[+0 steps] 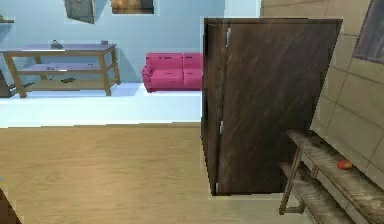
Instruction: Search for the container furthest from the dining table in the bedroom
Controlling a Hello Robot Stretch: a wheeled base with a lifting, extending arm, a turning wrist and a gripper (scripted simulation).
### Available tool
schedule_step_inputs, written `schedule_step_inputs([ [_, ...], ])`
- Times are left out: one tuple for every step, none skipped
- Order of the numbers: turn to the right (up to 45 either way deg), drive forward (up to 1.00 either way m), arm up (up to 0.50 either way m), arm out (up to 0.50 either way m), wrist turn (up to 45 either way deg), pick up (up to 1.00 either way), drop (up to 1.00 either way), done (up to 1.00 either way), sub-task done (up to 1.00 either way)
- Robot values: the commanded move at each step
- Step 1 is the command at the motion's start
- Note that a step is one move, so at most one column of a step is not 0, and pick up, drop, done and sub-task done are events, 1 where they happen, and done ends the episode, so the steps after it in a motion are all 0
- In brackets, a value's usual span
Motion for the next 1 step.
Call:
schedule_step_inputs([
  [0.0, 0.75, 0.00, 0.00, 0.0, 0.00, 0.00, 0.00, 0.00],
])
